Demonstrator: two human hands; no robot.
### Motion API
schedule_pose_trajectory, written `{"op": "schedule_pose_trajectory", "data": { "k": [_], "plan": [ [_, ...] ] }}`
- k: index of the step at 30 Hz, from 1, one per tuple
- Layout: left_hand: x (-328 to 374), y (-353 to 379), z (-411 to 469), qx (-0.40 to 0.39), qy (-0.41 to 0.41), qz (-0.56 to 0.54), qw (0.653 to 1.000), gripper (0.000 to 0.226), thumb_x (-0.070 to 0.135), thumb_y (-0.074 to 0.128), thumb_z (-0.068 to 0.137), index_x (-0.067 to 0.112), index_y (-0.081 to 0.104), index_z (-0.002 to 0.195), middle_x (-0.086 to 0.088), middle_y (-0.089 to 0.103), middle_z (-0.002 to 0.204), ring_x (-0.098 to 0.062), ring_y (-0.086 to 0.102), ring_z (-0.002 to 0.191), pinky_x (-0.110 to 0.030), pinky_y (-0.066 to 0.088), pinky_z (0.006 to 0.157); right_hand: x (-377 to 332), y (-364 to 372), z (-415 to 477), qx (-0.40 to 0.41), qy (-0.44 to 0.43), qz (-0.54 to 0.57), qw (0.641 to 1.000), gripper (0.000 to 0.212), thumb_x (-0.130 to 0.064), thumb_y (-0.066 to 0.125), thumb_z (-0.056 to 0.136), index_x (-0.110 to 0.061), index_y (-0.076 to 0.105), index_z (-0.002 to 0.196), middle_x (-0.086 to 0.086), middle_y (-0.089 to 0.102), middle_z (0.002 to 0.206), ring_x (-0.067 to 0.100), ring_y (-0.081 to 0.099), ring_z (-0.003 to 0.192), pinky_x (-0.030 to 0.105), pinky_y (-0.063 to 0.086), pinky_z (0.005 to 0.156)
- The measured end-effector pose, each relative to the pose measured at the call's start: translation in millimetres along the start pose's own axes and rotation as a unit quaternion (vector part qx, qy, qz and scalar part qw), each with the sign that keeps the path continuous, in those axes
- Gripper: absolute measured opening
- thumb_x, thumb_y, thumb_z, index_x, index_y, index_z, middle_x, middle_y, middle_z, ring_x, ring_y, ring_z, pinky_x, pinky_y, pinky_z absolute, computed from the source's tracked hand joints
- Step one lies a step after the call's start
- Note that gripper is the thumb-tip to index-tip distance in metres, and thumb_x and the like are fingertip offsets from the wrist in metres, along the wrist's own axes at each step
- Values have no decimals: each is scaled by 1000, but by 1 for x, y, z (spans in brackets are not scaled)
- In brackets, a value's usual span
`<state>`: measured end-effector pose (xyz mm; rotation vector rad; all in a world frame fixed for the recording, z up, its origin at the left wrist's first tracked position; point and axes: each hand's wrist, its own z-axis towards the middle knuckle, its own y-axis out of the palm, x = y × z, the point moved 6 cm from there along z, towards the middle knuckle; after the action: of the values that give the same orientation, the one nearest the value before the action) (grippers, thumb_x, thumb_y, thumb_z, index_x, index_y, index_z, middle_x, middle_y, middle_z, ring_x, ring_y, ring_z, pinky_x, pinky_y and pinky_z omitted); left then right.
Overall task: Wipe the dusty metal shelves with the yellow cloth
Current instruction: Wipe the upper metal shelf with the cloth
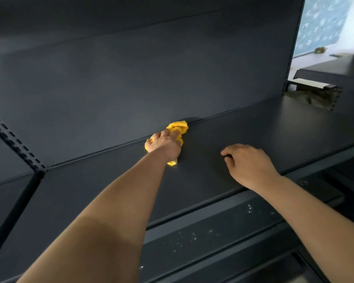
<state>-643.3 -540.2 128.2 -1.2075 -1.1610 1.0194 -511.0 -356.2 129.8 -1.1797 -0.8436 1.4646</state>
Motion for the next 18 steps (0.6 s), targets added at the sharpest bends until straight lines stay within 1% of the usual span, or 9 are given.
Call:
{"op": "schedule_pose_trajectory", "data": {
  "k": [2, 5, 9, 11, 14, 18],
  "plan": [
    [12, 1, 3, -1, 36, 0, 999, 46, 41, 29, 98, 45, 25, 144, 9, 18, 156, -28, 17, 140, -50, 12, 115, -1, 0, -1, 9, 13, -4, 1000, 29, -25, 46, 95, -29, 60, 120, -7, 63, 122, 17, 60, 108, 36, 45, 87],
    [20, 3, -4, 3, 84, -9, 996, 46, 43, 28, 98, 46, 27, 144, 11, 19, 155, -27, 18, 139, -48, 15, 114, -10, 1, -4, 6, 24, -8, 1000, 31, -22, 44, 95, -29, 59, 122, -5, 61, 125, 19, 59, 110, 35, 44, 85],
    [15, 3, -32, 8, 122, -32, 992, 44, 45, 31, 97, 47, 31, 141, 9, 20, 154, -27, 18, 137, -45, 16, 113, -35, 0, -13, -4, 19, -5, 1000, 32, -21, 43, 95, -30, 59, 122, -4, 60, 127, 20, 57, 113, 37, 44, 88],
    [13, 5, -51, 5, 120, -36, 992, 45, 46, 32, 97, 45, 30, 142, 7, 19, 154, -27, 17, 137, -45, 16, 113, -51, 0, -22, 1, 6, -6, 1000, 32, -20, 43, 95, -30, 60, 120, -4, 60, 126, 21, 57, 113, 38, 46, 88],
    [10, 6, -83, 2, 87, -30, 996, 48, 42, 33, 98, 40, 26, 145, 3, 17, 155, -30, 15, 138, -48, 15, 113, -70, 1, -39, 10, -4, -15, 1000, 34, -17, 46, 93, -30, 61, 121, -3, 62, 123, 22, 58, 111, 37, 45, 84],
    [4, 5, -128, 20, 69, -26, 997, 48, 40, 32, 98, 32, 27, 146, -1, 18, 155, -33, 15, 138, -51, 14, 113, -82, -1, -68, 17, 0, -29, 999, 39, -12, 48, 90, -29, 59, 123, -1, 62, 121, 24, 59, 109, 37, 43, 80]
  ]
}}
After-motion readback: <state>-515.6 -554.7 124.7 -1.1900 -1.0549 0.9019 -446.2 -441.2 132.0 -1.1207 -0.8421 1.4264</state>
